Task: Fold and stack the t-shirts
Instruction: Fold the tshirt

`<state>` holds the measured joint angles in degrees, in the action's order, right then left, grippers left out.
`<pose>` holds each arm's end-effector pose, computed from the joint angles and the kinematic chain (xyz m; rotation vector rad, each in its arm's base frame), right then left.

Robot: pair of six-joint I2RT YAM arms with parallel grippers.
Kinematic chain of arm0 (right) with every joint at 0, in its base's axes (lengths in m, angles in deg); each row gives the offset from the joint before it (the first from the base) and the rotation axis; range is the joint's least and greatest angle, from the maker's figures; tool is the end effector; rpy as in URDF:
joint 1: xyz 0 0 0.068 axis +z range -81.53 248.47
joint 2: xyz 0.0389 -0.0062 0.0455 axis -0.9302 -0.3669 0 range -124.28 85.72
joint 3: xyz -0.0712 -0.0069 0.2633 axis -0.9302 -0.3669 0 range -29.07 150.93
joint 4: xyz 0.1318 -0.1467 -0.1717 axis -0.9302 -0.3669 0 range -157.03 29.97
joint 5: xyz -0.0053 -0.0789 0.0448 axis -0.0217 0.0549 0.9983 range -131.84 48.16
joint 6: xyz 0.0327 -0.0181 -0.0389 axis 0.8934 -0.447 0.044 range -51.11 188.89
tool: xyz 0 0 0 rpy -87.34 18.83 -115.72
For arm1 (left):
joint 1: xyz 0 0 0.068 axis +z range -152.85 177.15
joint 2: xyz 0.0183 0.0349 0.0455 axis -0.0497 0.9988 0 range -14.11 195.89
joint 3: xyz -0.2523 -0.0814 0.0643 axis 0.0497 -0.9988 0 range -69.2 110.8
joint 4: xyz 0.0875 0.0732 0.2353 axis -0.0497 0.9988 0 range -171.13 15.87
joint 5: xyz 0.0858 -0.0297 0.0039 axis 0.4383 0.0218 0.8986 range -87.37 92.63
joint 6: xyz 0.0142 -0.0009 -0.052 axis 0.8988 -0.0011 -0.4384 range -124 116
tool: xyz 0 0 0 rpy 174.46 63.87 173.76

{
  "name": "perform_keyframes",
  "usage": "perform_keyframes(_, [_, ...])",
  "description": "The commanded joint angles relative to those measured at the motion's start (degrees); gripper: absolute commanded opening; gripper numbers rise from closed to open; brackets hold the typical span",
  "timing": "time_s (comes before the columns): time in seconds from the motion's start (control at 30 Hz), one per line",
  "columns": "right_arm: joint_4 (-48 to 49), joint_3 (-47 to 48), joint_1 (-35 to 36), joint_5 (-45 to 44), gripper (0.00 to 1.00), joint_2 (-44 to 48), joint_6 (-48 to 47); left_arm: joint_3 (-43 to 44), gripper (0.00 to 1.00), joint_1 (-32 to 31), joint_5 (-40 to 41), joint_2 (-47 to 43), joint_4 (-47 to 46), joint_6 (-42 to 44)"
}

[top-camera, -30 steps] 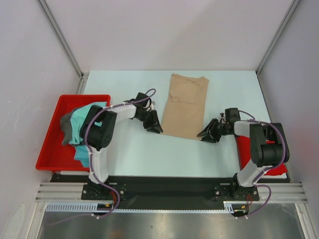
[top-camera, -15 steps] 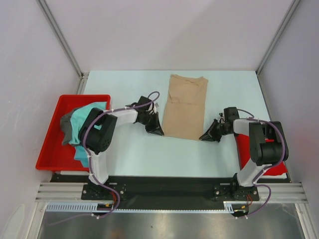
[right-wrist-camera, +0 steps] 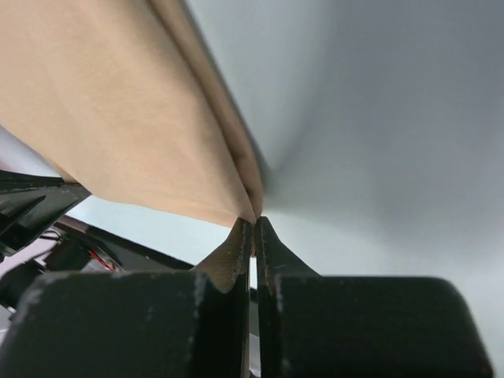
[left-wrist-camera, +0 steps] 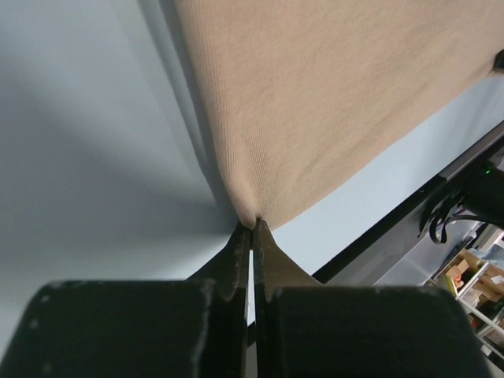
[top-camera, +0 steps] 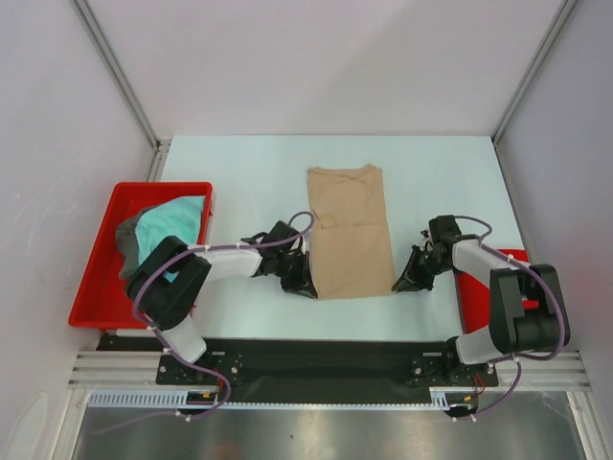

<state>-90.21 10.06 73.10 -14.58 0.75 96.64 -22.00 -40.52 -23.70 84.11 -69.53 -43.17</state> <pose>0.2340 0.0354 0.1401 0.5036 2.8982 0.7855 0.2335 -0.2002 0.1280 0.1268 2.8950 -0.9682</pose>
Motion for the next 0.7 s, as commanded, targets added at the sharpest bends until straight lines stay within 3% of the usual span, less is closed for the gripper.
perform_keyframes(0.0, [-6.90, 0.68, 1.88, -4.76, 0.00, 4.63, -0.07, -5.44, 0.00, -2.75, 3.04, -2.85, 5.90, -2.12])
perform_keyframes(0.2, [-9.81, -0.02, 2.24, -6.26, 0.00, 7.80, 1.79, -4.84, 0.00, -2.85, 3.21, -4.96, 8.25, -2.14])
perform_keyframes(0.33, [-9.38, 2.08, 1.09, -6.26, 0.00, 7.36, 0.29, 2.60, 0.01, -2.58, 6.28, -4.00, 13.44, -0.02])
perform_keyframes(0.67, [-8.94, 21.40, 0.30, -4.68, 0.00, -6.87, -2.35, 19.23, 0.00, 3.65, 8.22, 3.73, 20.74, 4.19])
